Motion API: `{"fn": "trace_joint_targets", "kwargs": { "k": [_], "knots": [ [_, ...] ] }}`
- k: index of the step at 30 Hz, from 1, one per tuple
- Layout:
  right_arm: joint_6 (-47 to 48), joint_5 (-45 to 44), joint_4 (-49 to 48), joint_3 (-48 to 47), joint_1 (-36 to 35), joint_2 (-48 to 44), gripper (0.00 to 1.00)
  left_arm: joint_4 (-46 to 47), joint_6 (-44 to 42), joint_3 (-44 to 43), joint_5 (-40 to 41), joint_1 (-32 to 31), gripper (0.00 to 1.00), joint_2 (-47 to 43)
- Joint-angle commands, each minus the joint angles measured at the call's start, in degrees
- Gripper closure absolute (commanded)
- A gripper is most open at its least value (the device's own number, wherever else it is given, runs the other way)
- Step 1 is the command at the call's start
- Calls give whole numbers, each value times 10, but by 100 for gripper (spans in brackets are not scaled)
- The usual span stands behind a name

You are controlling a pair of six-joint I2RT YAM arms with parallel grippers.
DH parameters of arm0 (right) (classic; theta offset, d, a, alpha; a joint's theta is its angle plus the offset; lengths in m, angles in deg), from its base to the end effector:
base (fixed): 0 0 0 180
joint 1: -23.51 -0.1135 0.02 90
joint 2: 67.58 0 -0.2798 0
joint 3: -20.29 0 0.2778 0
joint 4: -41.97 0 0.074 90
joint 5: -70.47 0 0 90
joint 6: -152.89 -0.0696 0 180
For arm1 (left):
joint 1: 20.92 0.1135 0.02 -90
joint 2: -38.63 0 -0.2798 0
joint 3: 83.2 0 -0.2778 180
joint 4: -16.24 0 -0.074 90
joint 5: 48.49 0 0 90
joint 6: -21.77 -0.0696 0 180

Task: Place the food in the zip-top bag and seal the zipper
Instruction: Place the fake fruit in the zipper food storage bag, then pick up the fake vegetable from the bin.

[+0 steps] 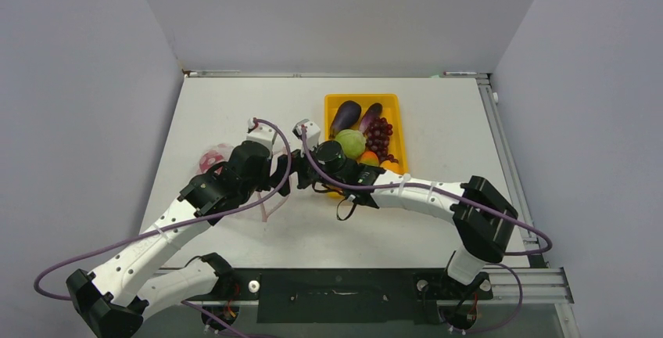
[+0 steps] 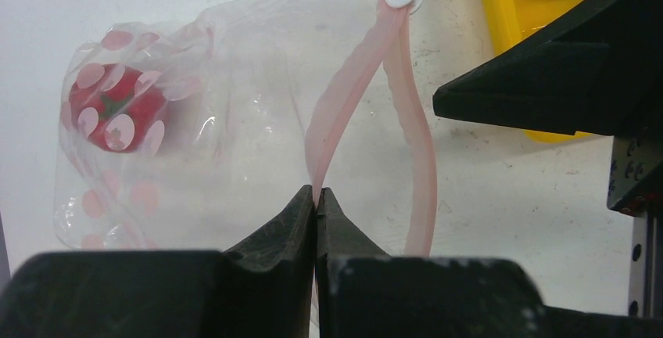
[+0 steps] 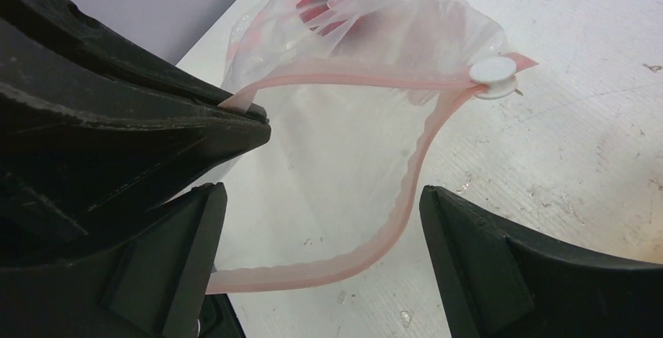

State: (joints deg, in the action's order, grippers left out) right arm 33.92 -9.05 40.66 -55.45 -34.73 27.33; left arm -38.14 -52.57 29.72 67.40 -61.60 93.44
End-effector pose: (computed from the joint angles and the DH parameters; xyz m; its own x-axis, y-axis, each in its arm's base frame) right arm 0.2218 0.3824 0.2574 -0.5903 -0.0487 -0.8057 -0.7330 0.4503 0.5098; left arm 0.1954 -0.1279 0.3096 -0.5816 0.1797 -0.7934 0.1908 0.9782 0.0817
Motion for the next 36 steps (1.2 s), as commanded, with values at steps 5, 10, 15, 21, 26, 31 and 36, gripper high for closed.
{"fn": "trace_joint_targets", "kwargs": {
  "k": [5, 10, 15, 21, 26, 31, 36],
  "knots": [
    [36, -51, 21, 28, -5, -90, 0, 31, 3, -3, -2, 5, 100, -8],
    [57, -87, 53, 46, -4, -127, 0, 31, 3, -3, -1, 4, 100, -7],
    [74, -139, 95, 55, -1, -154, 0, 31, 3, -3, -1, 4, 100, -4],
    [90, -196, 135, 59, 18, -182, 0, 31, 3, -3, 0, 4, 100, -1],
    [95, -224, 178, 60, 53, -193, 5, 32, 3, -3, 0, 4, 100, 0],
    [77, -228, 181, 74, 106, -190, 10, 32, 3, -3, 0, 4, 100, 2],
    [78, -244, 175, 72, 124, -166, 10, 32, 2, -3, -1, 5, 100, 3]
  ]
}}
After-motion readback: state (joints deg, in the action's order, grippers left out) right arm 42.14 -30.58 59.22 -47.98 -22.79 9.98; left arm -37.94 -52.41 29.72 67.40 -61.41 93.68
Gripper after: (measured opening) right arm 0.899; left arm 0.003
